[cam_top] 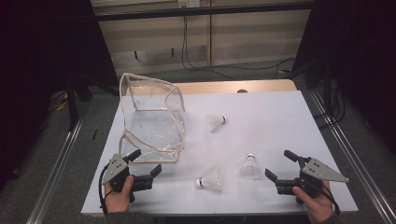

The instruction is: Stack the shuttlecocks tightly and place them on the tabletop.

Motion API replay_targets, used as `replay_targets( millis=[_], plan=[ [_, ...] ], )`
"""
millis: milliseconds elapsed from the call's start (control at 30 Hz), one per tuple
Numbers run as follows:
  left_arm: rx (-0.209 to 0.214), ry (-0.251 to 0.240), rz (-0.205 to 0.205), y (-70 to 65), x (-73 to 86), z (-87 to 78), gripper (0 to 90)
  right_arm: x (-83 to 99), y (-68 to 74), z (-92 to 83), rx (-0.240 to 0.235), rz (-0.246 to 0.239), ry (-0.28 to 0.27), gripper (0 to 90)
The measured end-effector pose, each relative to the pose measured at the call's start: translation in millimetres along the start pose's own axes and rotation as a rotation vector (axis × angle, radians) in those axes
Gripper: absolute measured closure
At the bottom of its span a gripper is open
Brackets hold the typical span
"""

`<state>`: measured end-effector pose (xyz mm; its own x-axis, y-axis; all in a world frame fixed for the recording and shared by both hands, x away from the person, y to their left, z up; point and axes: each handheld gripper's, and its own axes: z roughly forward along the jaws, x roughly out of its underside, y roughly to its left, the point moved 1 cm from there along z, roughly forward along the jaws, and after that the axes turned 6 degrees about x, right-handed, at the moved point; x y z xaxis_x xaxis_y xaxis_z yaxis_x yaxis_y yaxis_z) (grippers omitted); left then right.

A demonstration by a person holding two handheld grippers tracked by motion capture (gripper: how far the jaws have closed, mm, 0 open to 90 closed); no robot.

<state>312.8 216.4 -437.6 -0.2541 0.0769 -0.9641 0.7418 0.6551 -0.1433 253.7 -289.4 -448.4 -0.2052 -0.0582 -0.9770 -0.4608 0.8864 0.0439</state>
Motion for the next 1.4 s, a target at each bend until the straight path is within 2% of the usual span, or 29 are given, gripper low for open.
replay_targets(
  millis=[367, 467, 700, 867, 933, 1400],
  plan=[
    [0.021, 0.007, -0.002, -4.0, -0.9, 3.5, 1.7, 0.2, -0.1, -1.1, 0.0, -0.005, 0.004, 2.3],
    [0.041, 0.005, -0.016, -6.1, -1.5, 5.0, 1.7, 0.1, 0.0, -1.2, -0.002, -0.007, 0.004, 2.4],
    [0.062, 0.012, -0.012, -10.0, -2.5, 7.0, 1.7, 0.1, -0.4, -0.5, 0.0, -0.006, 0.006, 2.4],
    [0.092, 0.026, -0.01, -16.7, -4.6, 10.4, 1.7, -0.2, 0.8, 0.3, -0.008, -0.012, 0.007, 2.4],
    [0.097, 0.022, -0.021, -18.9, -4.9, 11.6, 1.7, -0.2, 1.1, 0.6, -0.01, -0.009, 0.008, 2.4],
    [0.135, 0.062, -0.011, -29.6, -4.2, 17.5, 1.7, -0.9, 2.2, 4.1, -0.02, -0.017, 0.008, 2.6]
  ],
)
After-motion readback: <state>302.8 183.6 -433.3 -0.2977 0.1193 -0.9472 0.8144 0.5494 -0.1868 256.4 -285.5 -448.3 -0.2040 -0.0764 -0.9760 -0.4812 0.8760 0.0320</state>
